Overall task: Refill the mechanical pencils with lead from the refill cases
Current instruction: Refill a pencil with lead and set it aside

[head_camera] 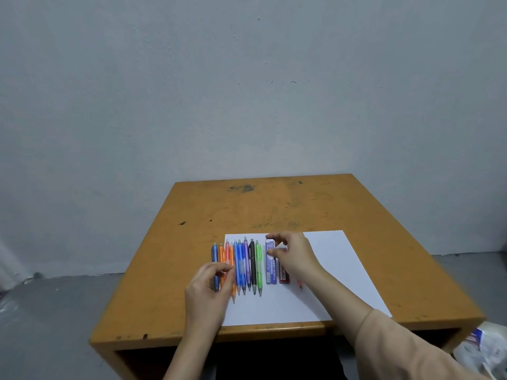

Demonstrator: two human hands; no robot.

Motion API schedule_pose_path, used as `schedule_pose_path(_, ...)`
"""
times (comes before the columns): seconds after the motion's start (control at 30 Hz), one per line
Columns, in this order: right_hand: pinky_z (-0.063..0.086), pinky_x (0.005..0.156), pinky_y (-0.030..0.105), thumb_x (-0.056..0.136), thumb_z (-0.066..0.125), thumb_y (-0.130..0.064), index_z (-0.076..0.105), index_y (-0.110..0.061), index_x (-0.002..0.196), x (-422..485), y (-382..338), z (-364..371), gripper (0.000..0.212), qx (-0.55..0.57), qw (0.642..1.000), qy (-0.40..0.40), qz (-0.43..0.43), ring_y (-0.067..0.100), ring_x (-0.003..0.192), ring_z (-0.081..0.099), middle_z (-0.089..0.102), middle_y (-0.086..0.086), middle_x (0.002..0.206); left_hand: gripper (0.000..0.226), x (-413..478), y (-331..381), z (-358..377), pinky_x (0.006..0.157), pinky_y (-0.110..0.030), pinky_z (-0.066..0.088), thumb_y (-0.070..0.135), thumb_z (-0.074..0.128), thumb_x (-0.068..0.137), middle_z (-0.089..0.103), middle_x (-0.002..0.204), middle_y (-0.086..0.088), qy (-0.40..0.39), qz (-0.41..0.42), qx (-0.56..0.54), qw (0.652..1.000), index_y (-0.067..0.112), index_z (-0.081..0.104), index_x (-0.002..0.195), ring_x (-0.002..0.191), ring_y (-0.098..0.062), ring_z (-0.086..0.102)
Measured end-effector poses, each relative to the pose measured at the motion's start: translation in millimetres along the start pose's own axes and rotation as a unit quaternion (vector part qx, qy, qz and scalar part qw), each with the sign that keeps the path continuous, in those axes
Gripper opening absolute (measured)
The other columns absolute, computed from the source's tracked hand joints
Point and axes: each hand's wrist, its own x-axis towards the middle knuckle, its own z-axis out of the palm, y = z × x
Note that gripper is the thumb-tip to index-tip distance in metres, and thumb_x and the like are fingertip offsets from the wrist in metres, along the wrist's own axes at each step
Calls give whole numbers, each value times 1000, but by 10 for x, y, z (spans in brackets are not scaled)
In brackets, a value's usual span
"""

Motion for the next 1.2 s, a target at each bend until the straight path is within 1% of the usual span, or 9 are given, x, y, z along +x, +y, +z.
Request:
schedule_pose_path(0.1, 45, 95, 28, 91, 61, -10, 61, -18, 123, 27, 38, 48, 33, -48, 999, -15, 8, 21, 107, 56, 41, -6, 98, 23, 2, -12, -3, 60, -10, 51, 14, 70, 82, 60, 93, 17, -3, 1, -2, 1000, 35, 62, 84, 93, -2, 59)
schedule_pose_path(0.17, 39, 102, 30, 92, 58, -9, 60, -15, 126, 49, 94, 93, 35, -76, 997, -17, 2, 21, 119, 45, 43, -1, 104, 21, 5, -22, 0, 61, -9, 50, 14, 71, 82, 61, 92, 17, -1, 5, 0, 1000, 34, 63, 85, 92, -1, 60)
schedule_pose_path(0.23, 36, 98, 28, 92, 55, -9, 60, -12, 127, 61, 142, 154, 35, -120, 993, -11, -15, 21, 121, 35, 54, 6, 109, 18, 12, -41, 5, 63, -7, 48, 13, 72, 81, 62, 91, 16, 8, 17, 3, 1000, 29, 65, 86, 92, 0, 60)
schedule_pose_path(0.37, 31, 86, 28, 95, 52, -11, 59, -11, 128, 52, 168, 198, 34, -178, 983, 8, -44, 24, 111, 35, 62, 6, 109, 20, 18, -58, 6, 65, -5, 47, 12, 72, 81, 63, 89, 15, 6, 17, 8, 1000, 30, 65, 85, 93, 9, 56)
schedule_pose_path(0.63, 34, 92, 32, 100, 45, -23, 58, -17, 130, 8, 131, 182, 33, -267, 961, 1, -73, 22, 112, 35, 60, 2, 119, 28, 13, -25, 0, 63, -17, 53, 13, 71, 81, 60, 89, 19, -2, 9, 14, 1000, 39, 60, 81, 90, 12, 55)
schedule_pose_path(0.83, 33, 97, 28, 97, 50, -20, 60, -17, 127, -3, 111, 125, 32, -181, 980, 23, -74, 20, 119, 34, 60, 1, 118, 17, 11, -57, 7, 62, -7, 49, 14, 71, 82, 61, 92, 16, -1, 15, 12, 1000, 28, 65, 86, 95, 12, 53)
schedule_pose_path(0.93, 29, 87, 16, 96, 53, -19, 61, -19, 125, -27, 52, 16, 30, -116, 990, 48, -67, 14, 119, 38, 59, 0, 116, 14, 13, -70, 3, 62, -8, 50, 14, 71, 82, 61, 93, 17, -3, 14, 9, 1000, 26, 65, 88, 96, 11, 53)
schedule_pose_path(1.1, 34, 83, 18, 91, 57, -14, 65, -19, 119, -94, 82, -99, 29, -68, 993, 89, -46, 8, 97, 48, 60, -1, 113, 13, 21, -83, 15, 61, -6, 48, 14, 71, 82, 61, 92, 16, -1, 19, 17, 1000, 25, 66, 88, 94, 10, 55)
schedule_pose_path(1.2, 39, 87, 22, 90, 56, -12, 65, -15, 119, -113, 165, -110, 31, -89, 991, 100, -22, 13, 100, 53, 60, 4, 114, 14, 17, -84, 20, 60, -5, 47, 13, 71, 82, 61, 92, 15, -2, 23, 16, 1000, 24, 65, 88, 94, 10, 54)
